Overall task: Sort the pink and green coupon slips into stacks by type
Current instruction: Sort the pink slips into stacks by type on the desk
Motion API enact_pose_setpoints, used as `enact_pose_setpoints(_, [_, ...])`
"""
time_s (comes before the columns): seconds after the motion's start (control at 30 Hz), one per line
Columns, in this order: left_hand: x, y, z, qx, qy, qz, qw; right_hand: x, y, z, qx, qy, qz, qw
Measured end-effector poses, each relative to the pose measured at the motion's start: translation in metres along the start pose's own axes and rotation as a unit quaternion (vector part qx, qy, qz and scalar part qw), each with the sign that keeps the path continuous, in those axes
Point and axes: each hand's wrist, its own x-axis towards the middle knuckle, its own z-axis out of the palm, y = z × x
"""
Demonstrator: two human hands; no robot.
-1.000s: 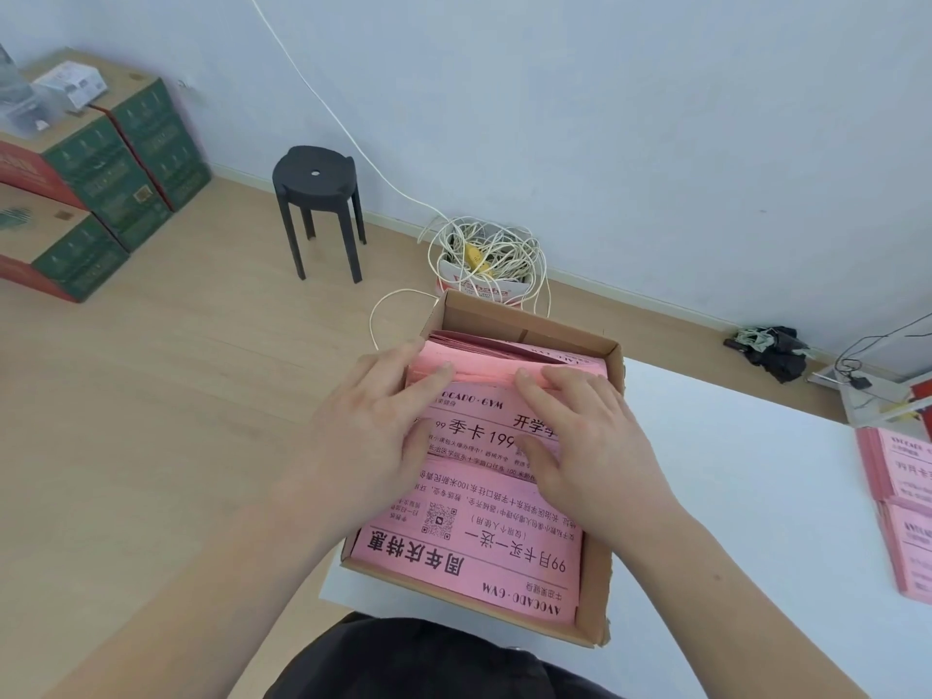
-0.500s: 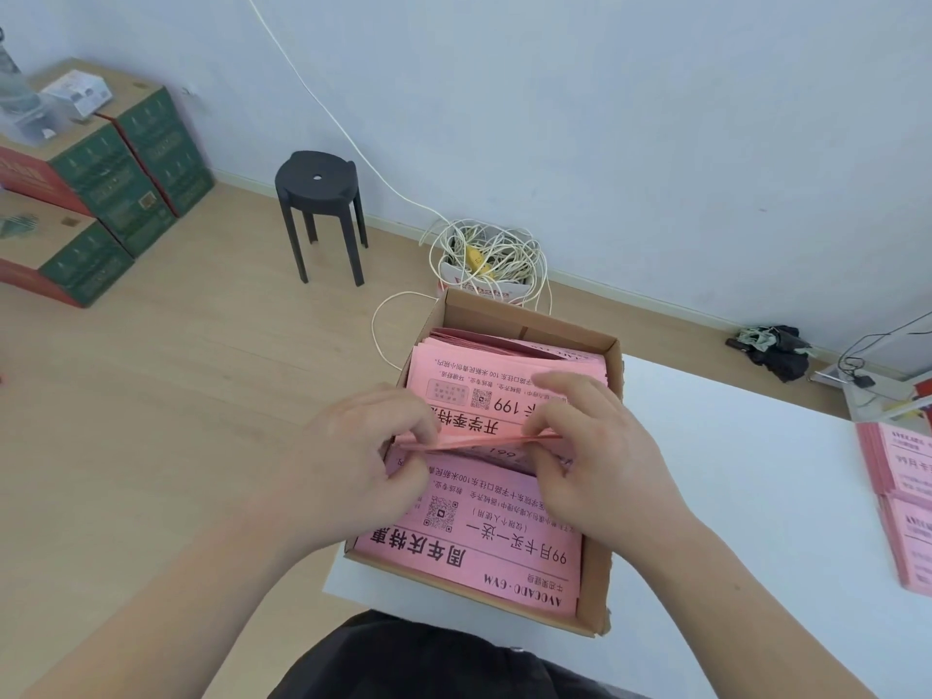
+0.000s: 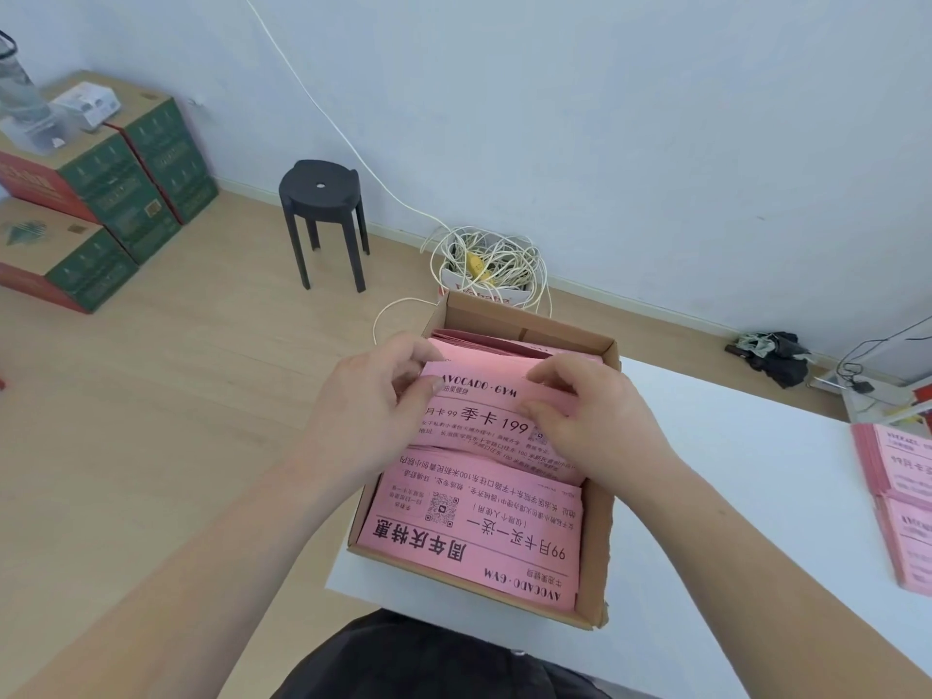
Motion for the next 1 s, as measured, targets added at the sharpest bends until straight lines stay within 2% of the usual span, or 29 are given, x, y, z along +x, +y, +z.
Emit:
enact_pose_setpoints(0.13, [0.003,0.002,0.001,-0.007,0.001,0.012,1.0,0.007,0.0,-0.001,0.058,0.005,0.047,0.997])
enact_pose_setpoints(0.2, [0.004,0.004,0.001,-0.004,0.008,0.023,1.0,0.009,0.0,-0.004,0.049,0.004,0.038,0.998])
enact_pose_setpoints(0.33, [0.009,0.004,0.0,-0.03,0.001,-0.004,1.0,0.015,0.0,-0.016,0.069,0.102,0.022,0.992])
enact_pose_setpoints(0.43, [0.011,0.001,0.001,-0.038,-0.023,-0.045,0.998,0.02,0.003,-0.026,0.052,0.133,0.029,0.989])
enact_pose_setpoints(0.6, [0.011,0.001,0.001,0.016,-0.032,-0.029,0.999,0.014,0.003,-0.029,0.041,0.091,0.013,0.995])
enact_pose_setpoints(0.73, [0.008,-0.003,-0.002,0.062,0.005,0.005,0.998,0.008,0.003,-0.026,0.08,0.04,0.015,0.996])
enact_pose_setpoints(0.83, [0.004,-0.007,-0.005,0.028,0.045,-0.014,0.998,0.005,0.004,-0.02,0.038,-0.008,-0.047,0.998])
enact_pose_setpoints(0.93, [0.0,-0.011,-0.006,-0.048,0.032,-0.041,0.997,0.001,0.004,-0.006,-0.036,-0.036,-0.126,0.991])
enact_pose_setpoints(1.0, [-0.003,-0.011,-0.007,-0.076,0.007,-0.034,0.996,-0.001,0.004,0.003,-0.09,-0.027,-0.149,0.984])
